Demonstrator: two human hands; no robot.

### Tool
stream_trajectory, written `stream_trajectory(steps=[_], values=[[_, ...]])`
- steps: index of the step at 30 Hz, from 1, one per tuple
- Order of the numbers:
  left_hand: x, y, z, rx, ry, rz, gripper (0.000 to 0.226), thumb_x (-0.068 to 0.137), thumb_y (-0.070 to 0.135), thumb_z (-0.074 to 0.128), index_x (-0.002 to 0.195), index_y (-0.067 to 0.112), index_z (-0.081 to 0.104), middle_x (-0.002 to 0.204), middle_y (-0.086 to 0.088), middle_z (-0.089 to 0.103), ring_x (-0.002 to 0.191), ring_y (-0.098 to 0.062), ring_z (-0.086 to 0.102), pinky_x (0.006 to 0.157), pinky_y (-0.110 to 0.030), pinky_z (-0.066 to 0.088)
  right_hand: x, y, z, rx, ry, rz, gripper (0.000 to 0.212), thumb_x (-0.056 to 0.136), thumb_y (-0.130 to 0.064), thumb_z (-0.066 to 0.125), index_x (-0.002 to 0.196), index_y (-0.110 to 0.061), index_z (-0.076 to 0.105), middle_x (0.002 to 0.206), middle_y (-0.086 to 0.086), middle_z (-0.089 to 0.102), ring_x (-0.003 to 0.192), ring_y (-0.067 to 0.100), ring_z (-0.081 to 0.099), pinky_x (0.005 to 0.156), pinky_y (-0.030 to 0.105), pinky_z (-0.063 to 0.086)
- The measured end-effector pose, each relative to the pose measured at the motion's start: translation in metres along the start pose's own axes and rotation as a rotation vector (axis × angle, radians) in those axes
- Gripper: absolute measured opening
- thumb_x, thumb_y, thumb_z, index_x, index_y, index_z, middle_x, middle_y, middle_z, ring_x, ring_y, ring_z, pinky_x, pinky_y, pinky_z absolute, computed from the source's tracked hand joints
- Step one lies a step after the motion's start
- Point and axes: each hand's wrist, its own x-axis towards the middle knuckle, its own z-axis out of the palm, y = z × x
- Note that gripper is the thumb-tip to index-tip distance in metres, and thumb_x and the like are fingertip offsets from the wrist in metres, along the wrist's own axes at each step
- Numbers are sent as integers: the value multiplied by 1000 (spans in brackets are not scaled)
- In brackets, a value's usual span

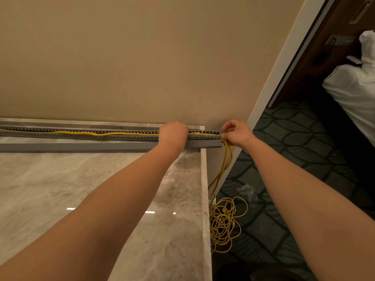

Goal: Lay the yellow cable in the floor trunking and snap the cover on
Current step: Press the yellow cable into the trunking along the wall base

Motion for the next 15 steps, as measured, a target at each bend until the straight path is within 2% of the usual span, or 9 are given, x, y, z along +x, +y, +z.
stream_trajectory(steps=[3,6,8,11,13,15], values=[[1,-1,1,1,2,4,23,84,-5,59,98,10,69,96,-8,68,88,-29,66,62,-32,42,2,5,3,19,35,43,27,82,2,70,75,-18,54,88,15,62,84,29,64,80,43,57],[-1,-1,1,-8,21,16,22,84,-3,59,98,11,69,98,-8,68,89,-30,66,62,-33,42,3,6,3,-9,76,38,26,78,-3,75,73,-20,56,76,7,61,81,28,65,82,47,58],[-4,-2,3,-23,45,28,23,85,-2,58,101,11,69,101,-8,67,92,-31,66,63,-33,42,2,5,4,-75,118,10,27,76,-6,76,69,-22,56,75,5,62,82,28,67,82,46,58],[-10,-7,9,-62,80,50,24,86,0,55,104,10,67,105,-10,63,94,-33,64,64,-35,43,-3,3,8,-176,132,-49,25,80,-7,68,69,-26,57,81,3,64,86,25,65,83,42,56],[-13,-14,13,-106,116,65,25,88,2,52,106,11,67,106,-11,61,92,-34,63,64,-35,44,-7,3,15,-182,129,-67,17,85,-7,60,80,-23,61,91,3,65,90,23,63,83,39,54],[-16,-19,17,-162,146,75,28,89,3,50,109,13,67,107,-10,60,90,-34,63,63,-35,46,-14,3,21,-197,202,-78,13,89,-12,56,92,-23,62,99,2,64,91,20,60,77,36,53]])
